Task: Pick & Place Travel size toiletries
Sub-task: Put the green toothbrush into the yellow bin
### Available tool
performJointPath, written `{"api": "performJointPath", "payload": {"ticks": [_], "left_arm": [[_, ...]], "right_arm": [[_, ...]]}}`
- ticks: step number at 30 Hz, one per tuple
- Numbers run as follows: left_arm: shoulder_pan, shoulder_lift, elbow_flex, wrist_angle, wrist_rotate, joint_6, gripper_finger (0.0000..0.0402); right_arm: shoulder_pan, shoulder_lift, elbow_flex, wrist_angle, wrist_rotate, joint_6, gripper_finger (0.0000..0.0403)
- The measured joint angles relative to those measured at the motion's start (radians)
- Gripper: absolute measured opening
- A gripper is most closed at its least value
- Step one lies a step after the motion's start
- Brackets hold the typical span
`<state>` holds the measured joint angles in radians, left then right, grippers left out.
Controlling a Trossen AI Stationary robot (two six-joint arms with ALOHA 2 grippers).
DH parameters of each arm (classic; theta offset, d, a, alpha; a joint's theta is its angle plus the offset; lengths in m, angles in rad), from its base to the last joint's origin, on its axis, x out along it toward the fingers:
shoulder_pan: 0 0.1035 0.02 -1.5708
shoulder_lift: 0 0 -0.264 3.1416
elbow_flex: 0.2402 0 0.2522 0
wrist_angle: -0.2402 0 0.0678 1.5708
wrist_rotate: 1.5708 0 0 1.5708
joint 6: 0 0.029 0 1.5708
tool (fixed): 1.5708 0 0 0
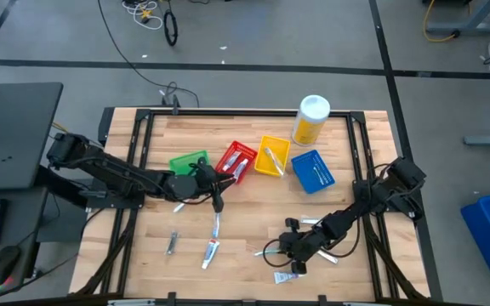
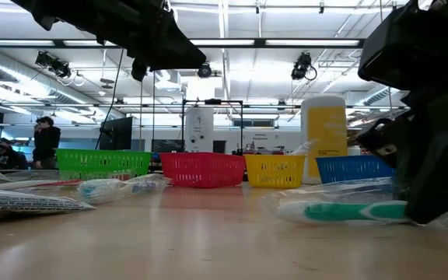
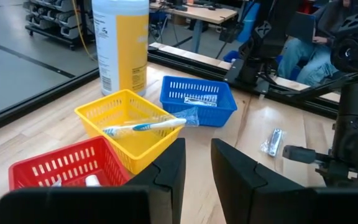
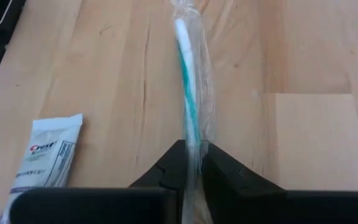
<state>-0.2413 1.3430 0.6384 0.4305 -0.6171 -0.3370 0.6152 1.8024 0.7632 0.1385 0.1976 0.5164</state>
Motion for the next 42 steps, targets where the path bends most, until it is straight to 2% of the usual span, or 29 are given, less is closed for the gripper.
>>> {"api": "performJointPath", "payload": {"ticks": [6, 10, 15, 17, 19, 22, 26, 29, 31, 35, 42], "left_arm": [[0.000, 0.000, 0.000, 0.000, -0.001, 0.000, 0.0082], [0.001, 0.000, 0.000, 0.001, -0.023, 0.000, 0.0082], [0.001, 0.000, 0.000, 0.001, -0.030, 0.000, 0.0082], [0.001, 0.000, 0.000, 0.001, -0.030, 0.001, 0.0082], [0.001, 0.000, 0.000, 0.001, -0.034, 0.001, 0.0082], [0.001, 0.000, 0.000, 0.001, -0.064, 0.001, 0.0082], [0.009, 0.000, 0.000, 0.001, -0.101, -0.013, 0.0082], [0.020, 0.000, 0.000, 0.000, -0.101, -0.015, 0.0082], [0.027, 0.000, 0.000, 0.001, -0.101, -0.016, 0.0082], [0.037, 0.000, 0.000, -0.002, -0.101, -0.018, 0.0082], [0.038, 0.000, 0.000, -0.038, -0.101, -0.018, 0.0082]], "right_arm": [[-0.061, -0.125, -0.005, -0.106, -0.001, -0.058, 0.0045], [-0.131, -0.253, -0.004, -0.241, 0.128, -0.062, 0.0045], [-0.270, -0.406, -0.003, -0.302, 0.313, -0.002, 0.0044], [-0.338, -0.451, -0.003, -0.312, 0.350, 0.025, 0.0044], [-0.409, -0.483, -0.003, -0.325, 0.331, 0.025, 0.0044], [-0.513, -0.499, 0.038, -0.380, 0.219, 0.015, 0.0044], [-0.604, -0.473, 0.191, -0.578, 0.131, 0.042, 0.0044], [-0.655, -0.423, 0.281, -0.737, 0.127, 0.049, 0.0044], [-0.689, -0.387, 0.305, -0.760, 0.127, 0.060, 0.0044], [-0.757, -0.293, 0.306, -0.777, 0.029, 0.104, 0.0044], [-0.839, -0.192, 0.306, -0.749, -0.065, 0.121, 0.0048]]}}
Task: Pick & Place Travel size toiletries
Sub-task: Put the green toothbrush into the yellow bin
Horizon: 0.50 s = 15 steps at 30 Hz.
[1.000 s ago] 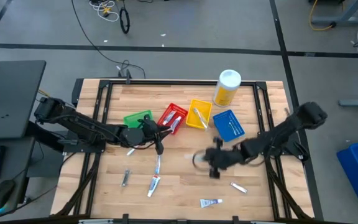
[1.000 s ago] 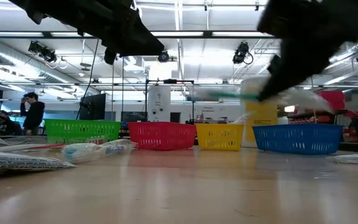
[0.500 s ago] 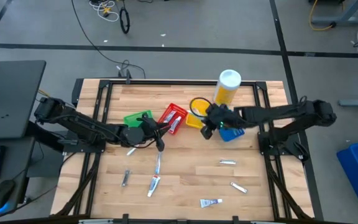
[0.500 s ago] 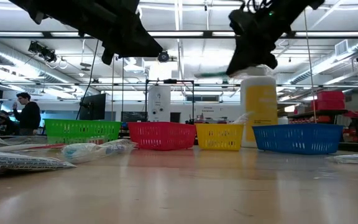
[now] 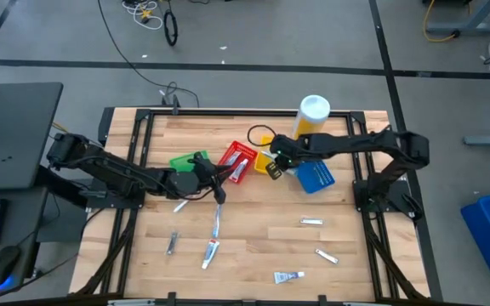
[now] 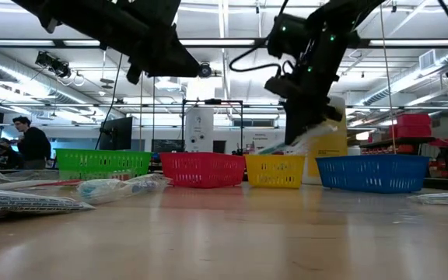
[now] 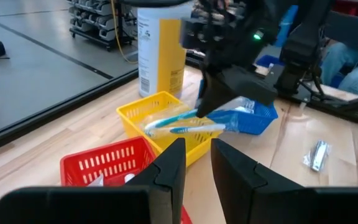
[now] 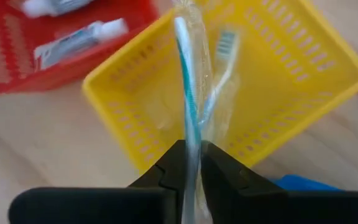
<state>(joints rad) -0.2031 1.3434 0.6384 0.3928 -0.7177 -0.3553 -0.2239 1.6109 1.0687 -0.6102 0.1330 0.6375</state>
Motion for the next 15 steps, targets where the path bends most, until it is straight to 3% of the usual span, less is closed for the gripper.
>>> {"api": "performJointPath", "payload": {"ticks": [15], "left_arm": [[0.000, 0.000, 0.000, -0.005, 0.000, 0.000, 0.0082]], "right_arm": [[-0.083, 0.026, 0.000, 0.090, -0.040, 0.077, 0.0116]]}}
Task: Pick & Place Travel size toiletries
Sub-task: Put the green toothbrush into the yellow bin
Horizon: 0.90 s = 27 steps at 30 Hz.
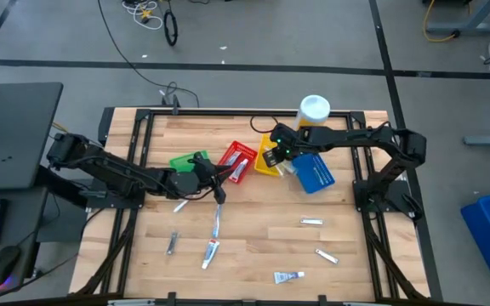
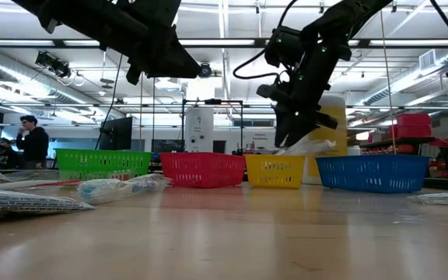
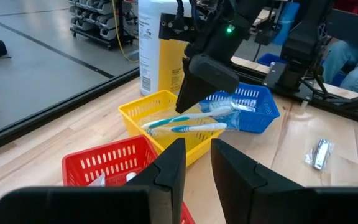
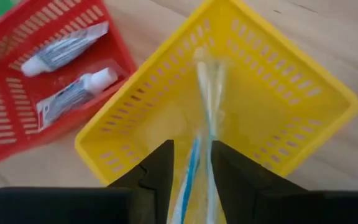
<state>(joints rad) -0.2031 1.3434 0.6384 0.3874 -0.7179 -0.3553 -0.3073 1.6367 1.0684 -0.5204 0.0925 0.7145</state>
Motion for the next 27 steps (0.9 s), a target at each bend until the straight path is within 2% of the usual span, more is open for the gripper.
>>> {"api": "performJointPath", "payload": {"ticks": [5, 11, 18, 27], "left_arm": [[0.000, 0.000, 0.000, -0.002, 0.002, 0.000, 0.0082], [0.000, 0.000, 0.000, -0.006, 0.004, 0.000, 0.0082], [0.000, 0.000, 0.000, -0.010, 0.004, 0.000, 0.0082], [0.000, 0.000, 0.000, -0.010, 0.004, 0.000, 0.0082]], "right_arm": [[0.000, -0.016, 0.000, -0.002, -0.020, -0.100, 0.0136], [0.000, -0.075, 0.000, -0.128, -0.039, -0.157, 0.0139], [0.021, -0.090, 0.000, -0.353, -0.003, -0.147, 0.0114], [0.034, -0.090, 0.000, -0.388, 0.110, -0.190, 0.0098]]}}
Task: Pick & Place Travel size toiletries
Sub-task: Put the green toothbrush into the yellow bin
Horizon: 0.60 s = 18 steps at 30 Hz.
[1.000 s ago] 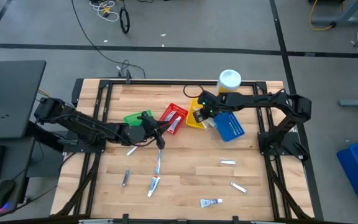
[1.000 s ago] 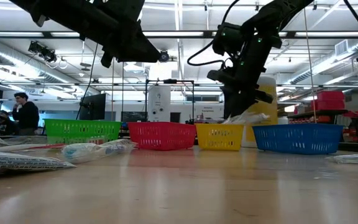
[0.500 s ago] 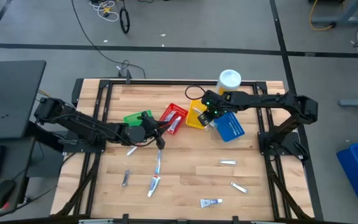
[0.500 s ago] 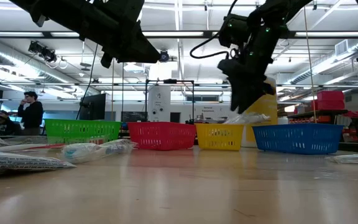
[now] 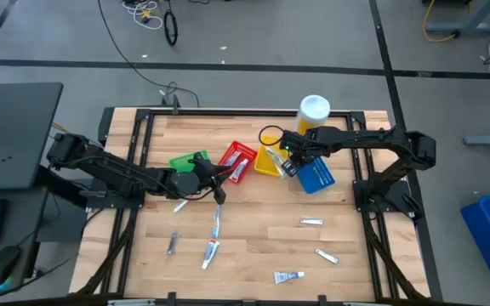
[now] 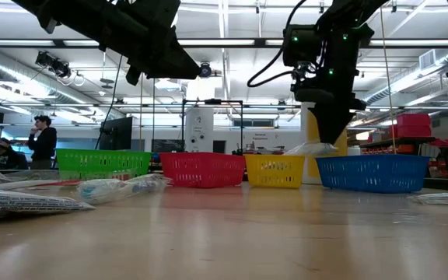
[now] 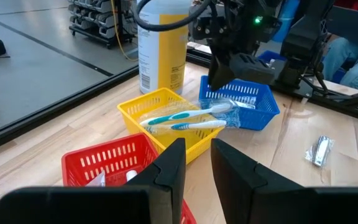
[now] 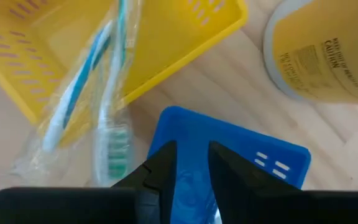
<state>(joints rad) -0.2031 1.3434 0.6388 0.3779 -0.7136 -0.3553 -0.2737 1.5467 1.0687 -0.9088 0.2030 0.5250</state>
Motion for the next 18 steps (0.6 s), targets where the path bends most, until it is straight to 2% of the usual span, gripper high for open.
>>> {"api": "performJointPath", "payload": {"ticks": [9, 18], "left_arm": [[0.000, 0.000, 0.000, 0.001, 0.000, 0.000, 0.0082], [0.000, 0.000, 0.000, 0.001, 0.000, 0.000, 0.0082]], "right_arm": [[0.029, 0.029, 0.000, -0.001, -0.057, 0.001, 0.0094], [0.053, 0.037, 0.000, 0.058, -0.059, 0.001, 0.0090]]}}
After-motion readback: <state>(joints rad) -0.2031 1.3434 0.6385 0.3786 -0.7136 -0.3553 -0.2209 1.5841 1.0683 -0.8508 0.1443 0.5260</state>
